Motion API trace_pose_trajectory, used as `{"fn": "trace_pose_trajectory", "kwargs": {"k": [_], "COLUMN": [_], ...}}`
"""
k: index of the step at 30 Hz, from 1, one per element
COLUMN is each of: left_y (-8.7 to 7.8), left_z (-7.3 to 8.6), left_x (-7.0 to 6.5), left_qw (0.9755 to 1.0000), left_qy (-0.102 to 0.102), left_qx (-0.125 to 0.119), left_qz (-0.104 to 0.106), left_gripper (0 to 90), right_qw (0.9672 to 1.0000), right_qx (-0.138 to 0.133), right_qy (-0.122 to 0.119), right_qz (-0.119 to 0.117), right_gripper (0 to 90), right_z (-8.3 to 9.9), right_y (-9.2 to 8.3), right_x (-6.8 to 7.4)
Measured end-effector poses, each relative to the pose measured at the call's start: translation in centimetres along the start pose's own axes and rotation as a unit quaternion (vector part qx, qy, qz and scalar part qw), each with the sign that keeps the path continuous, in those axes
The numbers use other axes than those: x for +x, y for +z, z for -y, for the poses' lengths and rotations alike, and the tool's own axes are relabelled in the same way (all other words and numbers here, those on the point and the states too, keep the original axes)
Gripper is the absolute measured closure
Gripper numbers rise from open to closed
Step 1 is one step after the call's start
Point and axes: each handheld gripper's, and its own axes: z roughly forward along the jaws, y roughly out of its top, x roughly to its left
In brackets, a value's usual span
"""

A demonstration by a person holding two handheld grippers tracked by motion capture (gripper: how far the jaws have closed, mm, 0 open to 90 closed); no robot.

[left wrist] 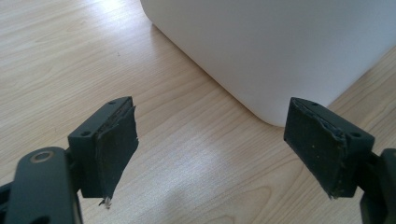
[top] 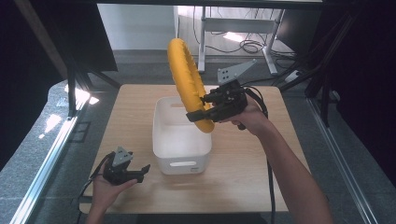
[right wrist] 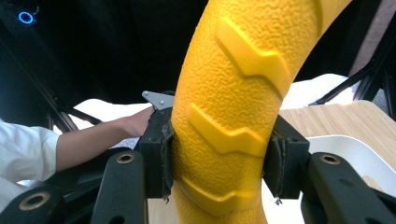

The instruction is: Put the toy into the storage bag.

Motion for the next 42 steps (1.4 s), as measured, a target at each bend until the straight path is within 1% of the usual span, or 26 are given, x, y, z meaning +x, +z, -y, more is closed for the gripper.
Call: {"fn": "trace_pose_trajectory", "kwargs": {"k": [9,17,21,34,36,41,42], "left_y": [0.1,0.1,0.1,0.2,0.2,0.2,0.2], "left_z": [0.0,0.0,0.0,0.0,0.0,0.0,0.0], "left_x": [0.0,-0.1,-0.1,-0.1,-0.1,-0.1,-0.1], "left_qw": [1.0,1.0,1.0,1.0,1.0,1.0,1.0], "left_qy": [0.001,0.001,0.001,0.003,0.004,0.005,0.005], "left_qx": [0.001,0.0,0.001,0.004,0.005,0.006,0.006], "left_qz": [0.0,0.0,0.0,-0.001,-0.001,-0.002,-0.003], "left_gripper": [17.4,17.3,17.3,17.3,17.3,17.3,17.3], "right_qw": [1.0,0.9999,0.9999,0.9995,0.9993,0.9991,0.9989], "right_qx": [-0.003,0.0,-0.001,0.003,0.004,0.005,0.005], "right_qy": [-0.002,-0.003,-0.003,-0.004,-0.005,-0.006,-0.006], "right_qz": [-0.008,-0.016,-0.016,-0.032,-0.038,-0.042,-0.046], "right_gripper": [51.6,51.6,51.6,51.6,51.6,51.6,51.5], "right_z": [-0.1,-0.1,0.0,0.1,0.2,0.2,0.3], "right_y": [0.7,1.2,1.4,2.4,2.5,2.7,2.8], "right_x": [-0.1,-0.1,-0.2,-0.1,0.0,0.1,0.1]}}
